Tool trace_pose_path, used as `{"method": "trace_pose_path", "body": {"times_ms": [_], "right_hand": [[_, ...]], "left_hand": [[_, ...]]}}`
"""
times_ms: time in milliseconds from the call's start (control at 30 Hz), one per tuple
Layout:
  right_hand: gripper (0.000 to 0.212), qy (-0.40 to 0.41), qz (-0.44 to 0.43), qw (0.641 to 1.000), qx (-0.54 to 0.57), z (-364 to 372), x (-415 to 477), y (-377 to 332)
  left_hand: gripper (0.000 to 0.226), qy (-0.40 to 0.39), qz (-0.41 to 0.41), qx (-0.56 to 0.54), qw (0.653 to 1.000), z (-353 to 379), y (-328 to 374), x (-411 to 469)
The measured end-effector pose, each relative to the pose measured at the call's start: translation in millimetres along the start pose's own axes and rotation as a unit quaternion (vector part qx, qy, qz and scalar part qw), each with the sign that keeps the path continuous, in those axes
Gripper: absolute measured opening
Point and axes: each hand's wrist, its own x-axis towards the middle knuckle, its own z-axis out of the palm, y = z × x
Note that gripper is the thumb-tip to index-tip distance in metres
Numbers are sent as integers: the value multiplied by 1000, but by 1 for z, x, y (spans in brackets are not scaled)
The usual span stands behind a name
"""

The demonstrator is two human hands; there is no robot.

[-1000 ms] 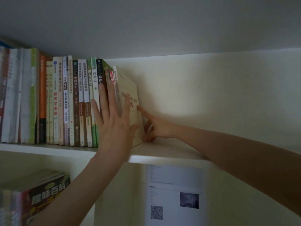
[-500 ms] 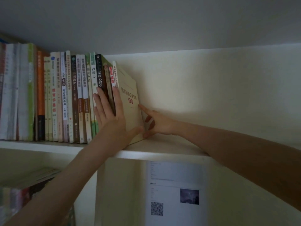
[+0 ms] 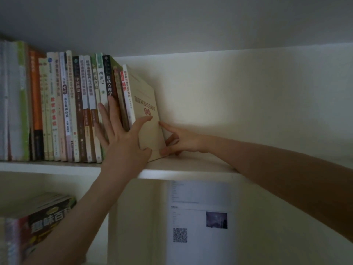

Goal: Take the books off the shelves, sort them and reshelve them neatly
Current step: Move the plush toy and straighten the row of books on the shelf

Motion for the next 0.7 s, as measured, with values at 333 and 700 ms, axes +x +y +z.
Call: {"method": "trace_pose_path", "body": {"times_ms": [333, 700], "right_hand": [[88, 141, -62, 987, -40, -28, -61, -33], [62, 276, -62, 959, 34, -22, -178, -20]], "left_hand": [[79, 42, 16, -19, 999, -4, 3, -5], [77, 23, -24, -61, 998, 3, -7, 2]]}}
